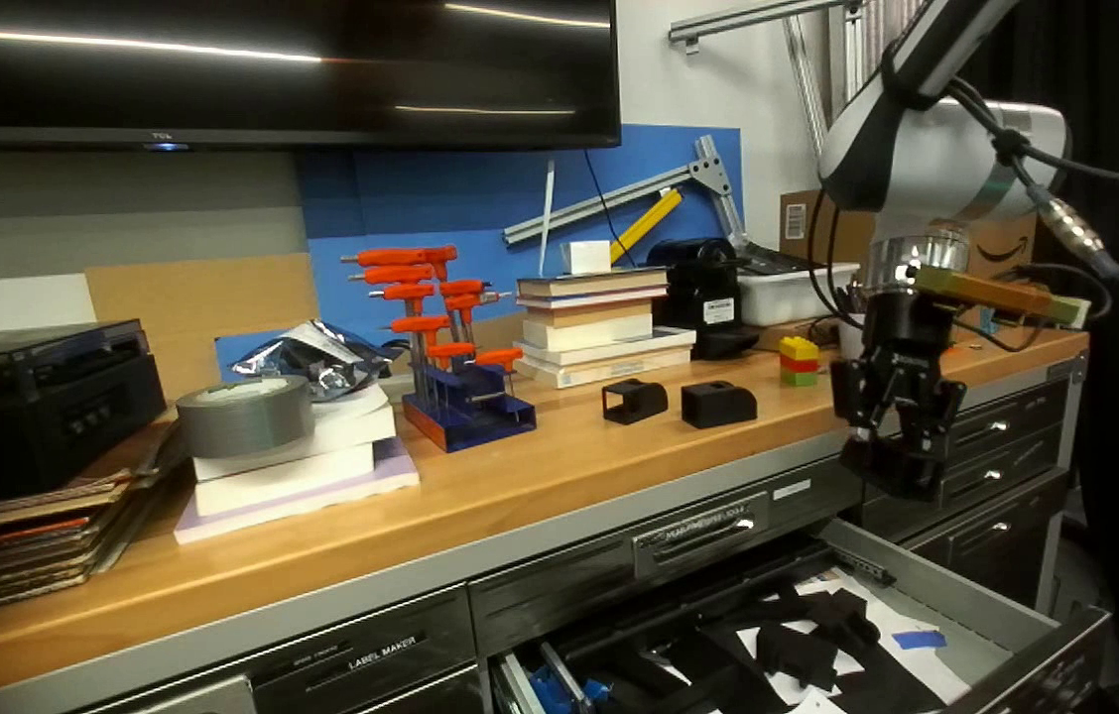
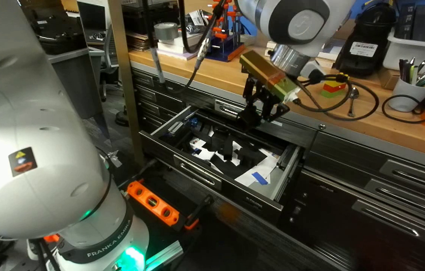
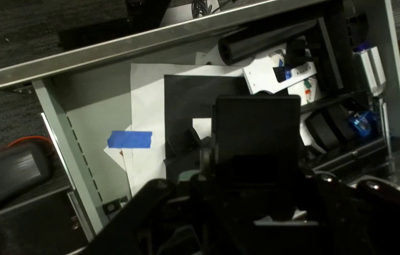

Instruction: Put the black objects from the countertop in the drawer and close the drawer.

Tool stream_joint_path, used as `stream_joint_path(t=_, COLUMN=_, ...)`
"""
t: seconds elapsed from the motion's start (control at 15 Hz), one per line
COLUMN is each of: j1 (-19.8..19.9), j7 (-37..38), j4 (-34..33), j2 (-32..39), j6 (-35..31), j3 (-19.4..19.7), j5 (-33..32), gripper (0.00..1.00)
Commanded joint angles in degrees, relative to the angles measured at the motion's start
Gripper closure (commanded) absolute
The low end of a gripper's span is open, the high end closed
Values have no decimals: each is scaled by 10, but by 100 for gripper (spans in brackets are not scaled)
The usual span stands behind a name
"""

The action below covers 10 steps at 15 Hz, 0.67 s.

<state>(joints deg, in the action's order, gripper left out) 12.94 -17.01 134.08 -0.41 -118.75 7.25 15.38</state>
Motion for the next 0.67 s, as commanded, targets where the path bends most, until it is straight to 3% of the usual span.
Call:
stream_joint_path(t=0.0, j1=-10, j7=-13, j4=94, j2=-34, j6=-84, j3=14, j5=-9, gripper=73)
stream_joint_path(t=0.27, j1=-10, j7=14, j4=141, j2=-7, j6=-166, j3=17, j5=-40, gripper=73)
stream_joint_path(t=0.6, j1=-3, j7=-3, j4=164, j2=35, j6=-226, j3=25, j5=-29, gripper=73)
